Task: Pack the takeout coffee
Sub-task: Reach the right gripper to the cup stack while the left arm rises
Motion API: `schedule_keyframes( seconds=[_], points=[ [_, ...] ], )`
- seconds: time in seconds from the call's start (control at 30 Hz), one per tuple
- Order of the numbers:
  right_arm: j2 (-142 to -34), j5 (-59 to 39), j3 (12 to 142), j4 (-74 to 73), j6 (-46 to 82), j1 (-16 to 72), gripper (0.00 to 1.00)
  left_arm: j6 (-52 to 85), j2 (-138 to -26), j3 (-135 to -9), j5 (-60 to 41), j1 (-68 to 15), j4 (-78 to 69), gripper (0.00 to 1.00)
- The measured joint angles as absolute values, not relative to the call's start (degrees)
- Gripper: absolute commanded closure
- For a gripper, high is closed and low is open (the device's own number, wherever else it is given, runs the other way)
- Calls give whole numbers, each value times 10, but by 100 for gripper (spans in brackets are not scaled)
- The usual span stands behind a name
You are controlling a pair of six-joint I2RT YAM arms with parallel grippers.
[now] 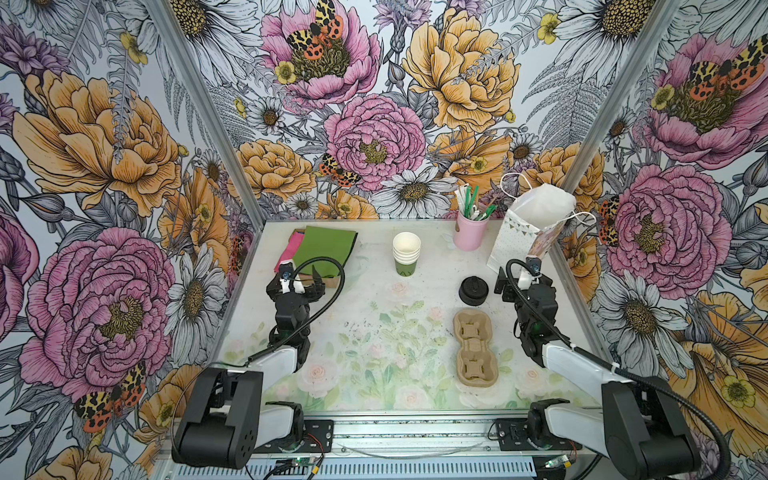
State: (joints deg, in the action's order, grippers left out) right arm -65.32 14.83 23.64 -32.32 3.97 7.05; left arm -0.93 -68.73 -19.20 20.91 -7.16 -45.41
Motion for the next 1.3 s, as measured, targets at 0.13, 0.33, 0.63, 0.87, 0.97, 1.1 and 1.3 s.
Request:
schedule_keyframes(
  seconds=[0.13,0.33,0.63,0.87,0.97,1.1,1.3],
  points=[
    [-577,154,285,-225,48,93,1,19,-601,-217,227,-99,-375,1],
    [-507,142,387,-79,66,137,1,119,-510,-246,162,-117,-257,1],
    [-601,106,572,68,77,246,7,207,-483,-335,4,-203,-86,1],
    [-820,88,743,192,102,292,11,170,-515,-427,-60,-269,73,1],
    [-879,81,783,233,115,298,14,141,-513,-442,-65,-273,100,1],
    [-948,74,847,282,129,298,16,104,-511,-450,-73,-273,117,1],
    [-1010,55,926,333,144,298,28,58,-510,-452,-101,-273,126,1]
  ],
)
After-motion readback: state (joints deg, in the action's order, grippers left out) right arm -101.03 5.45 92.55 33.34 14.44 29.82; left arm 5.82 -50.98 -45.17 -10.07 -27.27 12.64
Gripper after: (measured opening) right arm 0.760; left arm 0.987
